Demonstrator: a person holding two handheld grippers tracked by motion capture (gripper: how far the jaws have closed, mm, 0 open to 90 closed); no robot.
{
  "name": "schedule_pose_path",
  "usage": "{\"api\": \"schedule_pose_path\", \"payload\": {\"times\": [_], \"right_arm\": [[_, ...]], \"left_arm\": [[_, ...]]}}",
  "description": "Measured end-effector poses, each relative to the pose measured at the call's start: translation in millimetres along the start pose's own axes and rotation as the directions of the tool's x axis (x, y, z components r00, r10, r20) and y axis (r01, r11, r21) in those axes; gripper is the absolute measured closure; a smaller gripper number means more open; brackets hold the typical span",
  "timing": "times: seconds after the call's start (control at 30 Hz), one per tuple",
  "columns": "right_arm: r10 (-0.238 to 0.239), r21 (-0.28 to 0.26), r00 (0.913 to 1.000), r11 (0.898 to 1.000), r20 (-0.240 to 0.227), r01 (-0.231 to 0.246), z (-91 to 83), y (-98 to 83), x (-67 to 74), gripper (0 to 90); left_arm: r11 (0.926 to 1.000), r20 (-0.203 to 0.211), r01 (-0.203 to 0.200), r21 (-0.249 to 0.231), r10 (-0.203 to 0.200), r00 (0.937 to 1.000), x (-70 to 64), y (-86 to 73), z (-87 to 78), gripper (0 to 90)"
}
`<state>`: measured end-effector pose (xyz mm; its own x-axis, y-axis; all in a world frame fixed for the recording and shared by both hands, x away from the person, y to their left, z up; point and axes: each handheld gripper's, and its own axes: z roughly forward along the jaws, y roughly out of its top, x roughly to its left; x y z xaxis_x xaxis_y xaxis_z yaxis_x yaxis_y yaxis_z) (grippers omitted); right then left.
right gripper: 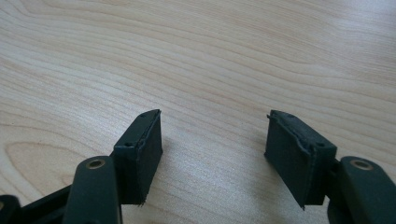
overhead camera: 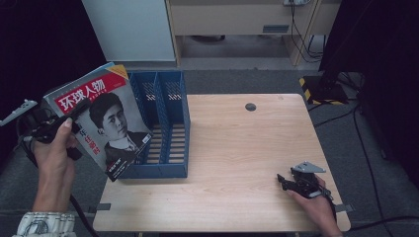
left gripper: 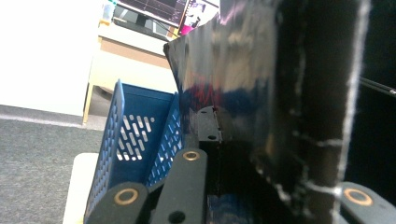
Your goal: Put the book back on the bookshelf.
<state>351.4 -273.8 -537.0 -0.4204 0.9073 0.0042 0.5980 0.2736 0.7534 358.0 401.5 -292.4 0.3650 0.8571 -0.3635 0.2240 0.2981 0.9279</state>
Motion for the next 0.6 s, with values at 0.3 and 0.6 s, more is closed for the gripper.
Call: {"api": "schedule_pose_path", "payload": {"times": [0.3, 0.6], "right_arm": [[0.0, -0.001, 1.0, 1.0, 0.001, 0.0, 0.0, 0.0, 0.0, 36.2], [0.0, 0.0, 1.0, 1.0, 0.0, 0.0, 0.0, 0.0, 0.0, 36.2]], "left_arm": [[1.0, -0.012, 0.0, -0.005, 0.0, 0.9999, 6.4, 1.5, -8.4, 86.5], [0.9999, -0.028, 0.003, -0.01, -0.004, 0.9996, 13.6, 3.4, -16.3, 86.5]]}}
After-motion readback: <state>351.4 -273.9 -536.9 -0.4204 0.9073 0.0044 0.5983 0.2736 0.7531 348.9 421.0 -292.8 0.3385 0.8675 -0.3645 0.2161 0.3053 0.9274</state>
